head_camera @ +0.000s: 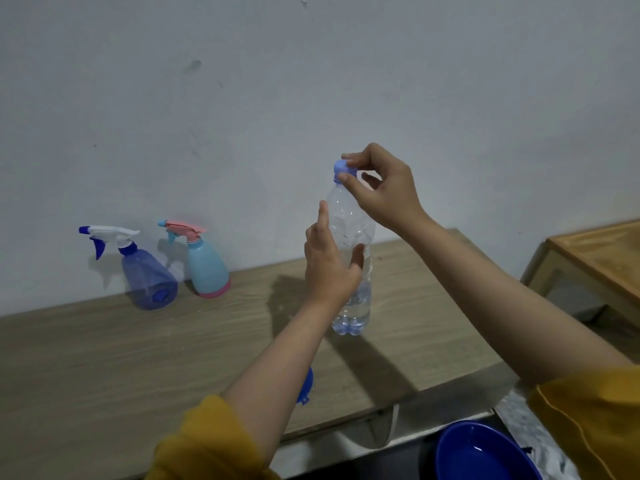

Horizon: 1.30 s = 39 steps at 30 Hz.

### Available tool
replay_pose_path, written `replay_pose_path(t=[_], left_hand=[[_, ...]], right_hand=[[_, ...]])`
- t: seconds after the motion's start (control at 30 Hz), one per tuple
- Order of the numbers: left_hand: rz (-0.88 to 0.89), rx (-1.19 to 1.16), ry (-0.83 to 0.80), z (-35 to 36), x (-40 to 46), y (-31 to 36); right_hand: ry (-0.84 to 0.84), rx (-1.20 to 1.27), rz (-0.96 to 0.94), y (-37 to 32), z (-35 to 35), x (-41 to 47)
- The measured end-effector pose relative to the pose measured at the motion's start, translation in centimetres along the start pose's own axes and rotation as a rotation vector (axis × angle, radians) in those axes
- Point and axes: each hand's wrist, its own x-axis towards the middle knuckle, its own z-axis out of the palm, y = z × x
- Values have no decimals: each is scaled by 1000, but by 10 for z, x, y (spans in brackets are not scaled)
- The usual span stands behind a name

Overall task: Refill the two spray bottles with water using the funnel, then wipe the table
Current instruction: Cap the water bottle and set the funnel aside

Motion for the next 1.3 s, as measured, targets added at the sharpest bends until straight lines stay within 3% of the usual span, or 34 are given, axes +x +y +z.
replay_pose_path(t=[0.1, 0.23, 0.47, 0.63, 0.8, 1.1, 1.3], left_hand=[[-1, 15, -2, 1, 0, 0], [7, 27, 1, 2, -2, 2], [1, 37, 43, -4, -5, 1], [27, 53, 19, -3, -4, -1], [2, 45, 3, -2, -1, -1], [-2, 5, -38, -5, 0, -1], [-15, -4, -23, -5, -1, -1]], right_hand=[[-18, 109, 55, -2, 1, 4], [86, 298, 176, -8, 8, 1], [31, 391, 197, -11, 24, -1], [105, 387, 225, -10, 25, -2], [0, 478, 227, -4, 20, -5], [180, 518, 304, -6, 26, -4], [-43, 344, 253, -5, 20, 1]])
